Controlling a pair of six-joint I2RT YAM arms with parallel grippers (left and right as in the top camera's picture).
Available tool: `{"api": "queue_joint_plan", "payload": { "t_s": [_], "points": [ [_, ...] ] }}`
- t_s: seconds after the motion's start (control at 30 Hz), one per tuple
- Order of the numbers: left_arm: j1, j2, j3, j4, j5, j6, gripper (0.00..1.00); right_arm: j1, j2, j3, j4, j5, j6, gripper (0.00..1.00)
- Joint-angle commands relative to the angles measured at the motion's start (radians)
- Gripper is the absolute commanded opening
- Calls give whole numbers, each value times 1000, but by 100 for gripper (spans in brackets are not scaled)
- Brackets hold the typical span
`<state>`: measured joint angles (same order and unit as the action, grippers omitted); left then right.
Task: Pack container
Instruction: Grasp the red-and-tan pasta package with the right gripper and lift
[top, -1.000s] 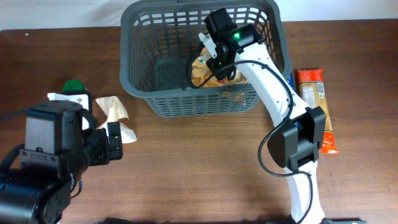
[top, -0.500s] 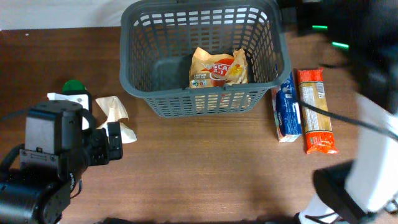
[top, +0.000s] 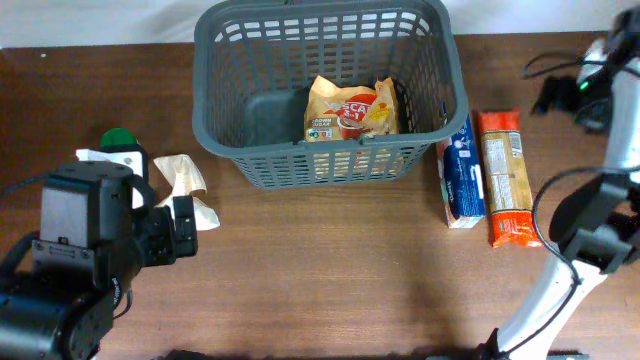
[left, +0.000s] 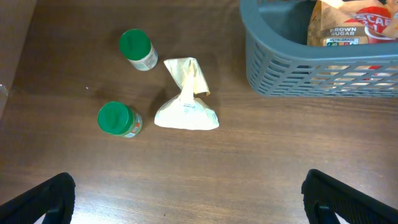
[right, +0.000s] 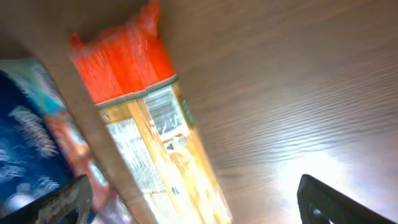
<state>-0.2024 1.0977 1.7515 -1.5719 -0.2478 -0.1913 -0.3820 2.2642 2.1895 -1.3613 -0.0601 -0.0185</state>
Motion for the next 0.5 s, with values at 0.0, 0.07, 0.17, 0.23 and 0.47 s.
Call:
{"api": "queue_joint_plan", "payload": {
  "t_s": [0.0, 0.07, 0.17, 0.23, 0.47],
  "points": [
    [5, -4, 3, -1, -11, -2, 99, 26, -19, -135, 80, -71, -75, 96],
    [5, -4, 3, -1, -11, -3, 99, 34, -19, -198, 124, -88, -119, 97],
    [5, -4, 3, -1, -11, -2, 99, 43, -18, -319, 197, -77, -138, 97],
    [5, -4, 3, -1, -11, -3, 99, 43, -17, -378, 234, -50, -117, 96],
    [5, -4, 3, -1, -11, -2, 99, 42, -17, -557, 326, -49, -63, 25]
  ]
}}
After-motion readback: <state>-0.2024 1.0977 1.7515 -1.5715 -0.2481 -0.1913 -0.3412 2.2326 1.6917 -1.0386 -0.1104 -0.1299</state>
